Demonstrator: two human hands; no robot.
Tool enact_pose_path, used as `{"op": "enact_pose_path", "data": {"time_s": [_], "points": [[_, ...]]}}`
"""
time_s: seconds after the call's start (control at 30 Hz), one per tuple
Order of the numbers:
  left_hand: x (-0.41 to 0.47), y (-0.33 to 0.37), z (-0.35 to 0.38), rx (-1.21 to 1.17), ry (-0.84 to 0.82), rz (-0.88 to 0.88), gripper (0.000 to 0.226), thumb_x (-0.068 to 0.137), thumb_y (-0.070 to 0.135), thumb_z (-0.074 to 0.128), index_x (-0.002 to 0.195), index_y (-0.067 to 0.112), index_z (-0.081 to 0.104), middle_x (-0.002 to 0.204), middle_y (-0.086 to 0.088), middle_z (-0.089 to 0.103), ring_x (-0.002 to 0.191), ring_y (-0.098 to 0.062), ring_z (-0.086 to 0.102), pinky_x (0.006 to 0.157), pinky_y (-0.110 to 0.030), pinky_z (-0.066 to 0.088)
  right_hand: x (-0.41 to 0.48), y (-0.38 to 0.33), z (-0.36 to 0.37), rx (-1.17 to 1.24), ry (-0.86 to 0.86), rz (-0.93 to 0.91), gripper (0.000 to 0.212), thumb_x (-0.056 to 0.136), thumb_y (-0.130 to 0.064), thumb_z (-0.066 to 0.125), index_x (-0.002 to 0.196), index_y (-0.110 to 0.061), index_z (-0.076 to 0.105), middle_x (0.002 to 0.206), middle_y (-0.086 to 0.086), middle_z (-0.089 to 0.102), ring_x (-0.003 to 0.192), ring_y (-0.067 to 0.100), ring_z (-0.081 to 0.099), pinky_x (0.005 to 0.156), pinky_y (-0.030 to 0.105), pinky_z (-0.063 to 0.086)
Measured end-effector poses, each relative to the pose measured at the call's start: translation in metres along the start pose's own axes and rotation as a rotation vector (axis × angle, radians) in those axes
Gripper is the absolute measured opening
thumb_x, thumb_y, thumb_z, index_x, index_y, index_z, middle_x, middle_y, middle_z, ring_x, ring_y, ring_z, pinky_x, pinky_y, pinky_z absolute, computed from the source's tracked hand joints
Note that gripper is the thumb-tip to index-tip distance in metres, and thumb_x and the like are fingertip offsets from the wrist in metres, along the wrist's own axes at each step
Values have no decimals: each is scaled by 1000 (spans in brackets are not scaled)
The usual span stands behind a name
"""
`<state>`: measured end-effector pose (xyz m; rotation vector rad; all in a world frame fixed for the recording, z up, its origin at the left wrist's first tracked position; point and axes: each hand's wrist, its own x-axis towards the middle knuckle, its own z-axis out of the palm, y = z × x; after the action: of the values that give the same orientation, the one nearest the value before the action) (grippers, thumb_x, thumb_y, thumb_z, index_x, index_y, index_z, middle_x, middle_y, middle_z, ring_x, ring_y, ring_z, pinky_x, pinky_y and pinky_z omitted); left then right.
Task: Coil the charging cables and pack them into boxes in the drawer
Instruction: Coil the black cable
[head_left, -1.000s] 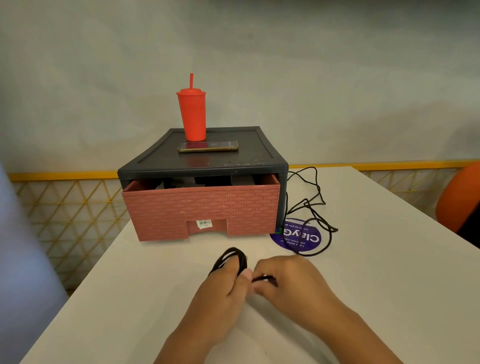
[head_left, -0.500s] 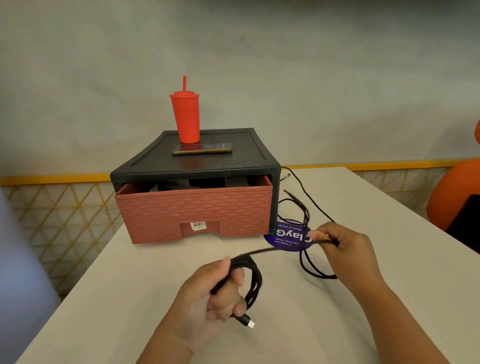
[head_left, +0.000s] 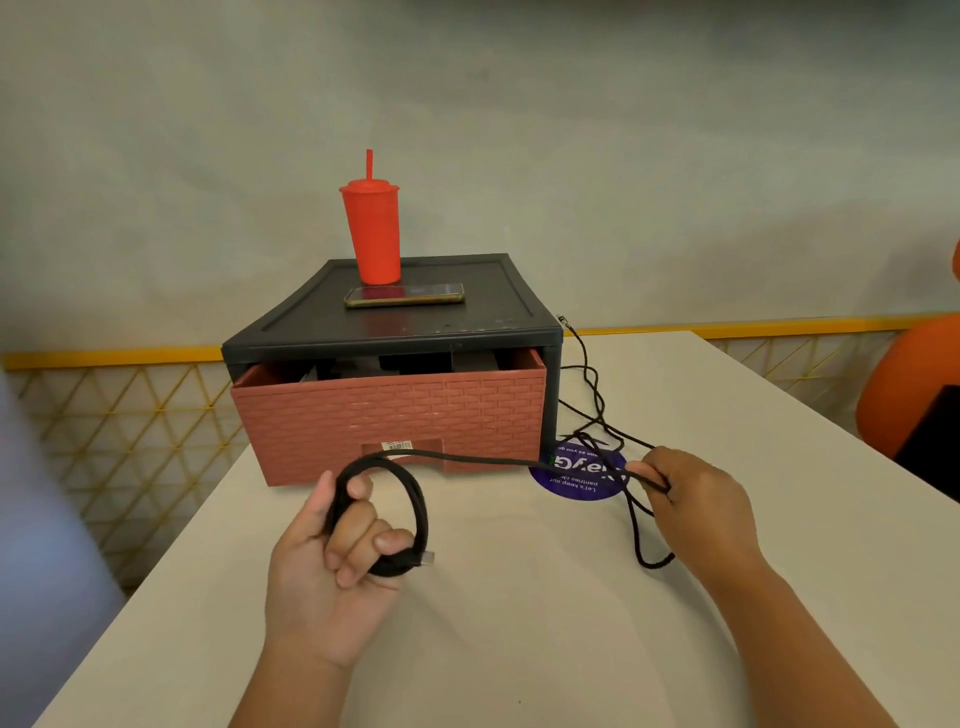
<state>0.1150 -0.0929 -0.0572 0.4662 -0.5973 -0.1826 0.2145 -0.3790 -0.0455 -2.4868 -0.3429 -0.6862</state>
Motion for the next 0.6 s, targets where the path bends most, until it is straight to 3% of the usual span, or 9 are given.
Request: {"op": "enact_pose_path", "data": {"time_s": [0.07, 0.13, 0.23, 0.33, 0.4, 0.53, 0.6], "points": [[-2, 5, -4, 16, 24, 40, 65, 100, 41, 2, 119, 1, 49, 68, -5, 39, 63, -17, 34, 90, -26, 33, 1, 6, 3, 57, 37, -16, 8, 85, -13, 65, 78, -12, 68, 74, 0, 59, 63, 16, 50, 54, 18, 31], [-4, 9, -8, 19, 31, 48, 66, 100, 41, 2, 120, 1, 49, 69, -5, 39, 64, -17, 34, 93, -26, 32, -1, 7, 5, 214, 10, 32, 6, 80, -13, 70, 85, -16, 70, 86, -2, 61, 75, 15, 55, 60, 17, 35], [-6, 9, -13, 23, 44, 40, 65, 100, 40, 2, 122, 1, 50, 70, -5, 39, 65, -16, 34, 94, -27, 31, -4, -2, 8, 489, -179, 165, 37, 72, -22, 78, 105, -31, 61, 93, -5, 60, 84, 11, 56, 67, 14, 40], [-8, 7, -17, 65, 91, 46, 66, 100, 41, 0, 123, 4, 50, 71, -4, 40, 66, -16, 35, 96, -28, 31, -7, -6, 12, 342, -451, 130, 78, 69, -31, 80, 131, -44, 33, 105, -9, 53, 94, 7, 51, 72, 12, 39], [-11, 9, -20, 72, 138, 43, 66, 100, 41, 0, 124, 3, 50, 72, -7, 43, 66, -15, 35, 96, -27, 31, -8, -5, 14, 261, -506, 108, 90, 69, -31, 79, 140, -40, 24, 113, -11, 47, 102, 7, 47, 83, 17, 37], [-16, 18, -32, 21, 161, 95, 52, 101, 32, 15, 120, 2, 53, 77, -15, 59, 66, -20, 40, 96, -23, 30, -6, 4, 10, 154, -347, 29, 76, 71, -19, 75, 136, -33, 40, 113, -10, 45, 103, 14, 50, 91, 22, 42], [-23, 26, -35, 49, 224, 164, 47, 101, 29, 20, 119, 1, 54, 72, -13, 51, 67, -21, 42, 97, -23, 30, -4, 9, 3, 182, -185, 11, 50, 76, -7, 70, 122, -24, 59, 91, -11, 53, 83, 7, 54, 77, 7, 38]]}}
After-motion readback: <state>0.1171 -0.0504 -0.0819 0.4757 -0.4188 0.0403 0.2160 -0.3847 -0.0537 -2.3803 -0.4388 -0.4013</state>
